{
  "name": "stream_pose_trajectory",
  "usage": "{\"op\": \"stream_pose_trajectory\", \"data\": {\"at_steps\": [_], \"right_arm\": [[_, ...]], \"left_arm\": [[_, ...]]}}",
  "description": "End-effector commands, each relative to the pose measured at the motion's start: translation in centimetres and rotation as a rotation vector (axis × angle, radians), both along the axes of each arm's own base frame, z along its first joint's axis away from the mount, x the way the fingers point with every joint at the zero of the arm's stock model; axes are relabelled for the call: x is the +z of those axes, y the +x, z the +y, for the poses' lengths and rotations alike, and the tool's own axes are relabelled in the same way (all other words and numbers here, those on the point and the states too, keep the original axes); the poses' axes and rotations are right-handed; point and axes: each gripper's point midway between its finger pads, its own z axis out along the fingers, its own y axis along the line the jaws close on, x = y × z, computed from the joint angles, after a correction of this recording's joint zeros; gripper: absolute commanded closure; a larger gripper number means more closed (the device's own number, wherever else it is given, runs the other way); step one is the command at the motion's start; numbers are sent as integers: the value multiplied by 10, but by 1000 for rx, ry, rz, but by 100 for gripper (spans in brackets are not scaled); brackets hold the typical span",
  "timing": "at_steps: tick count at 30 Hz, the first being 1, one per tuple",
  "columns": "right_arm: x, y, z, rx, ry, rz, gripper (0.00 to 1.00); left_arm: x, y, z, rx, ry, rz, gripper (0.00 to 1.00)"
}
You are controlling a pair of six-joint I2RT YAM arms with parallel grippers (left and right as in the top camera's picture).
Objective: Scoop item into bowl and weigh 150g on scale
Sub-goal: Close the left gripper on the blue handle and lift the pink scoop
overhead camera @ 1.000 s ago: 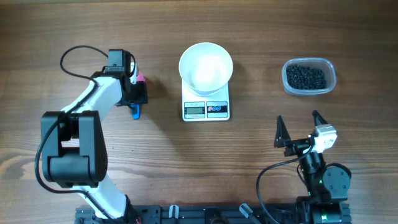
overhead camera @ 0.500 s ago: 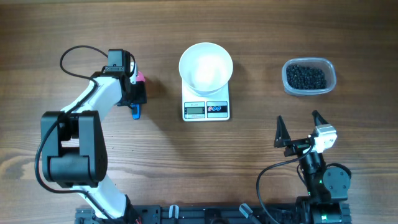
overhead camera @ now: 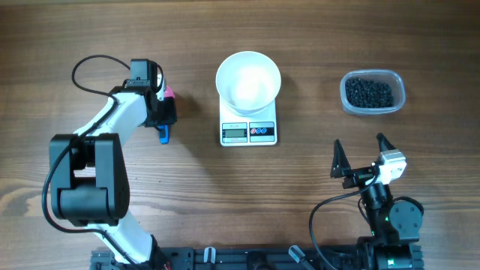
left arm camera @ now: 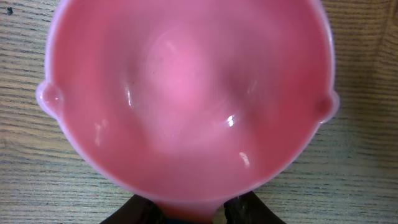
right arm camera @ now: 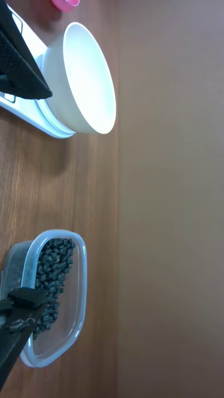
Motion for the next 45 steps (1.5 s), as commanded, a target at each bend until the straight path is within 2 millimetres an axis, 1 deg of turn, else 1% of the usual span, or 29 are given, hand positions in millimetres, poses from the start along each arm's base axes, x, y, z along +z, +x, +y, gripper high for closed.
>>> {"op": "stream_pose_trajectory", "data": {"at_steps": [1,9,13,17,21,26,33,45], "right_arm": [[1,0,-1,-5,11,-4,0],[1,0,-1,-5,10,-4,0],[1,0,-1,-5,11,-4,0],[1,0,-1,-5,11,-4,0],[1,0,-1,-5,11,-4,0],[1,0,-1,-5,10,-4,0],[1,0,-1,-5,11,-4,0],[1,0,-1,-5,10,-4,0]], "left_arm": [[-9,-5,-1,2,2,24,66],[-9,-5,-1,2,2,24,69],[-9,-5,-1,32,-6,24,73],[-9,-5,0,61,-9,25,74],[-9,-5,2,89,-5,24,79],[-8,-2,2,113,-12,12,80],[-8,-3,1,169,-27,17,80],[-9,-5,2,168,-26,27,82]]}}
